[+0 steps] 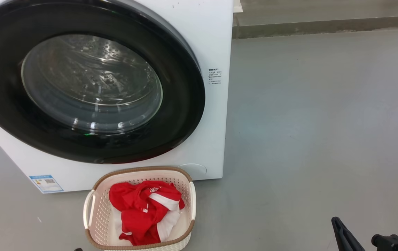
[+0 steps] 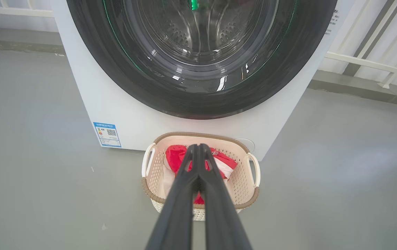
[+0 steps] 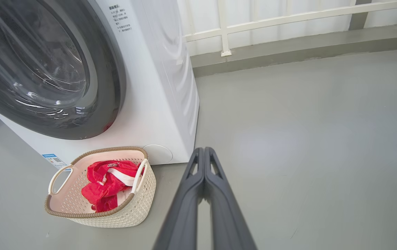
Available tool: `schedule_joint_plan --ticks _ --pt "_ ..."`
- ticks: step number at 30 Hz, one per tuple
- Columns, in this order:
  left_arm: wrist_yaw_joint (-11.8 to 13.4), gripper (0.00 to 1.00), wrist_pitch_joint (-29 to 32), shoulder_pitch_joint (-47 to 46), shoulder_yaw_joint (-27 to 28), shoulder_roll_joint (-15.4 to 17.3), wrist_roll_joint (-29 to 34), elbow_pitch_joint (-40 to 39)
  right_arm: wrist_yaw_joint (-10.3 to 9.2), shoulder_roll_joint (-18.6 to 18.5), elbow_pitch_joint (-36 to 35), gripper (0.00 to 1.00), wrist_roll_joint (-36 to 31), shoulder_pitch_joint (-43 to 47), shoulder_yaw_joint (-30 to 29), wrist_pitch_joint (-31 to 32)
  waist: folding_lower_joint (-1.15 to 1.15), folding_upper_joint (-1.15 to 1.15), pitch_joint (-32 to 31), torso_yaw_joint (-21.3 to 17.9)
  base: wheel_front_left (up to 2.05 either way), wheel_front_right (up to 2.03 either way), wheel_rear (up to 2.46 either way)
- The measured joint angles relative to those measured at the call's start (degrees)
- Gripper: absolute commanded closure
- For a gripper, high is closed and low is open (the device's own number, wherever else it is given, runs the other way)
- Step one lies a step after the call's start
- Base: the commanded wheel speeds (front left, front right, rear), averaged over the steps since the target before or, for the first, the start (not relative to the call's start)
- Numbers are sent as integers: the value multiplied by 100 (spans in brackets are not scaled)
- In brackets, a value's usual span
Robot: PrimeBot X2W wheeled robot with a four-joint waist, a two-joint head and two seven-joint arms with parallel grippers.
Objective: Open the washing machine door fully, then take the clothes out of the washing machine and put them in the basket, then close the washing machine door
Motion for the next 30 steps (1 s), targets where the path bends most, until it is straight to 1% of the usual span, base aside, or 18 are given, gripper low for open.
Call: schedule_joint_plan --ticks 5,9,30 --pt "0 100 67 -1 0 -4 -320 -2 0 0 -9 100 232 -1 -18 96 4 0 -5 10 0 0 0" --pt "0 100 144 -5 -4 -5 -588 -2 0 8 -15 100 475 -4 -35 151 1 0 10 18 0 0 0" --pt "0 100 478 -169 -53 -4 -1904 -11 0 109 -112 100 1623 -94 -197 503 1 0 46 57 0 0 0"
